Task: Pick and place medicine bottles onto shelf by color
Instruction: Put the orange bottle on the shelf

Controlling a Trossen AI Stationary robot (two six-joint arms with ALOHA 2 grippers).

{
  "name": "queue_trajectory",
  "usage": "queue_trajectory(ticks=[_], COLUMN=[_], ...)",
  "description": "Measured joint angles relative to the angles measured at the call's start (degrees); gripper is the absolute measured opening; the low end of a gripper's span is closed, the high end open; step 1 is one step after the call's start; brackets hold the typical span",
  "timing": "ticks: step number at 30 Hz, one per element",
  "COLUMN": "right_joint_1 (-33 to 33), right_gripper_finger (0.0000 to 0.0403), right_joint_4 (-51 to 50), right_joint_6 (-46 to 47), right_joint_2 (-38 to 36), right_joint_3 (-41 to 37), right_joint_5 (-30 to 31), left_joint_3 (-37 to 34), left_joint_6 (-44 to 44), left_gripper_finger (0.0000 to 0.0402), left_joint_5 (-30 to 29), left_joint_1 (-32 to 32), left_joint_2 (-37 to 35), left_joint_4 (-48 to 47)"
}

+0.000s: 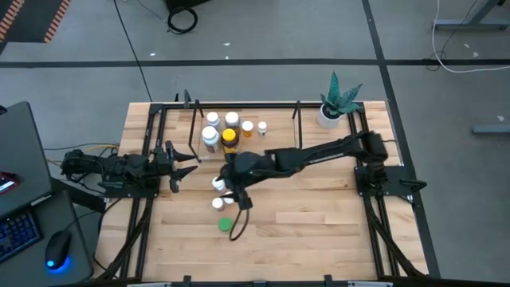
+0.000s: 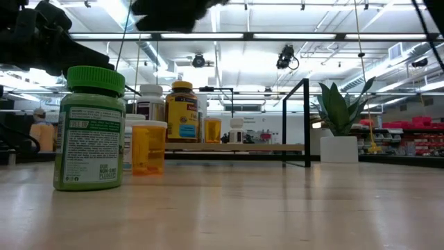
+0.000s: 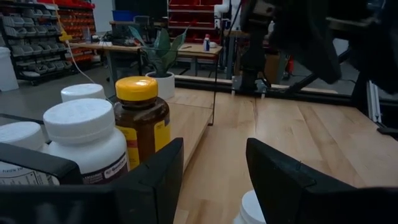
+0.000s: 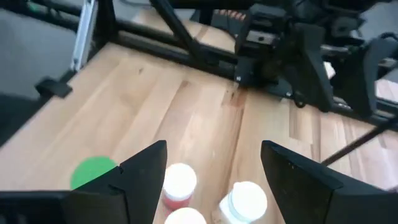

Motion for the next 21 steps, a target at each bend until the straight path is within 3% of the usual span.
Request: queue_trajectory(ticks=[7, 12, 21], right_joint_1=[-0.6, -1.5, -1.8], right_gripper_finger=[0.0268, 0.0268, 0.0268], right_joint_4=[-6.2, -6.3, -10.1], right_joint_6=[-3.4, -3.7, -4.1], right_joint_2=[7.9, 10.9, 10.0], right_joint_3=[11.2, 11.9, 12.0], right_joint_5=[0.1, 0.0, -0.1], left_joint_3=[0.0, 0.0, 0.0], left_joint_6=[0.0, 0.0, 0.0], left_gripper_finger=[0.0187, 0.0184, 0.0186], left_joint_5=[0.0, 0.0, 0.0], left_joint_1=[0.0, 0.0, 0.0], left_joint_2=[0.0, 0.0, 0.0], left_joint_4=[0.0, 0.0, 0.0])
